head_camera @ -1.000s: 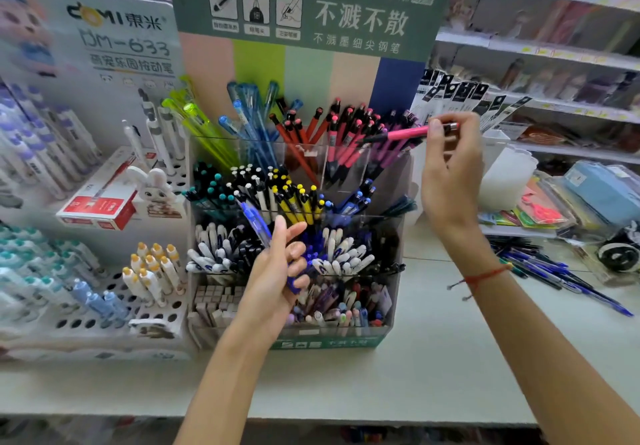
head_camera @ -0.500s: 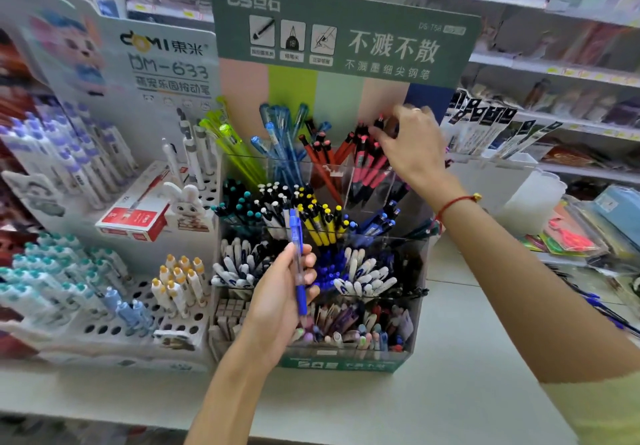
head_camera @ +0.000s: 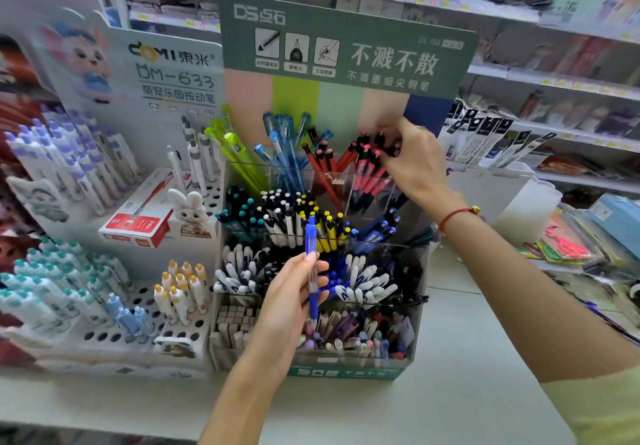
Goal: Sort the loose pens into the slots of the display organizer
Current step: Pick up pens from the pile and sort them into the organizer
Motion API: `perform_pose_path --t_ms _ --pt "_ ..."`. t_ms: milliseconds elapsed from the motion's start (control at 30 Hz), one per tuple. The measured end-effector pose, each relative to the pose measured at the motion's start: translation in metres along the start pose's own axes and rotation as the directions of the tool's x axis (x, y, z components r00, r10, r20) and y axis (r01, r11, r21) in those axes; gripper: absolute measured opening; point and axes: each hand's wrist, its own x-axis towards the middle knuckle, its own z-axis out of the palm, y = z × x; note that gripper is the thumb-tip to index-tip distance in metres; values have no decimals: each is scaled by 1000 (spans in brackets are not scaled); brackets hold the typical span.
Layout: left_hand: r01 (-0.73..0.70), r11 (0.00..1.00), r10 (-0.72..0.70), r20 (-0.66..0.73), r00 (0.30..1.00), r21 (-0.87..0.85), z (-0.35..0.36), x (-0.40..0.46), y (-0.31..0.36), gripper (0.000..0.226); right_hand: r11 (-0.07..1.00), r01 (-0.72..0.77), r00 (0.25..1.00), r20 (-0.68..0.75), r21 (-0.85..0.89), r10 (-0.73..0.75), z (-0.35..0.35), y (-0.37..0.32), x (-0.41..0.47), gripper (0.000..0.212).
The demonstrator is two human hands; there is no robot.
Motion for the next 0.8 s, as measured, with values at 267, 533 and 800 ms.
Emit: perform_pose_path --t_ms 267,533,800 --pt "36 998 -39 -48 998 -46 -11 -2 -4 20 992 -35 983 -177 123 57 5 -2 -2 24" --pt "-86 995 92 -167 982 43 -31 -9 9 19 999 39 998 -41 -6 -39 -3 6 -7 29" --pt "-363 836 410 -28 912 412 -27 -8 6 14 802 33 999 10 596 -49 -3 -82 -130 27"
